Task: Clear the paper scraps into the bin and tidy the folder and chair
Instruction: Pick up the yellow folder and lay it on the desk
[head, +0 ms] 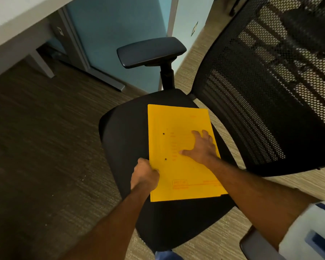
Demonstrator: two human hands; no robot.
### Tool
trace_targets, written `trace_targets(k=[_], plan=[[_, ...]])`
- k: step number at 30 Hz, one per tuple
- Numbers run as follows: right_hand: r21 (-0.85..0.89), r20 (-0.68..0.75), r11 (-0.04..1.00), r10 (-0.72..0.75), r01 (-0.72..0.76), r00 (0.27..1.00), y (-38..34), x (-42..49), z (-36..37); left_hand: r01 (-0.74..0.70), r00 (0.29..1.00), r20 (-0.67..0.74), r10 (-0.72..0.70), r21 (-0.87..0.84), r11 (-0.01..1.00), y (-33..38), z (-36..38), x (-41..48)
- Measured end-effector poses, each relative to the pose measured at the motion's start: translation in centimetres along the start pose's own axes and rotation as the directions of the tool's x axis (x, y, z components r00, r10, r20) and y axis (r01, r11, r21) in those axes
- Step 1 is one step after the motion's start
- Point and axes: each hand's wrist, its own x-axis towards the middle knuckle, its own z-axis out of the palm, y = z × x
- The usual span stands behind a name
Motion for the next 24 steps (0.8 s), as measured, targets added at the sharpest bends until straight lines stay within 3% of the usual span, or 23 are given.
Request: trace_targets(k=[2, 4, 9, 12, 15, 24], plan=[[0.056, 0.053, 0.991, 0.119, -0.122, 0.991, 0.9, 0.3, -0.2, -0.03, 0.999, -0.015, 0.03, 0.018, 0.999, -1.0, -0.8, -0.3], [0.109, 0.118, 0.985, 0.122, -0.135, 0.985, 1.4, 0.4, 0.0, -0.062, 0.998, -0.032, 0.063, 0.025, 0.998, -1.9, -1.3, -0.4], [0.092, 0.07, 0.975, 0.195, -0.201, 0.978, 0.8, 0.2, 0.4, -0.126, 0.992, -0.011, 0.126, -0.025, 0.992, -3.2, -1.9, -0.6], [0.093, 0.111, 0.974, 0.196, -0.206, 0.974, 1.1, 0.1, 0.4, -0.118, 0.985, 0.112, 0.132, -0.13, 0.985, -3.7, -2.6, -0.5], [0.151, 0.063, 0.969, 0.187, -0.195, 0.98, 1.1, -0.2, 0.4, -0.099, 0.967, 0.197, 0.159, -0.283, 0.954, -4.3, -3.3, -1.0], [0.376, 0.115, 0.908, 0.152, -0.185, 0.982, -1.1, -2.8, 0.4, -0.085, 0.985, 0.07, 0.16, -0.609, 0.788, -7.9, -4.9, -4.0]])
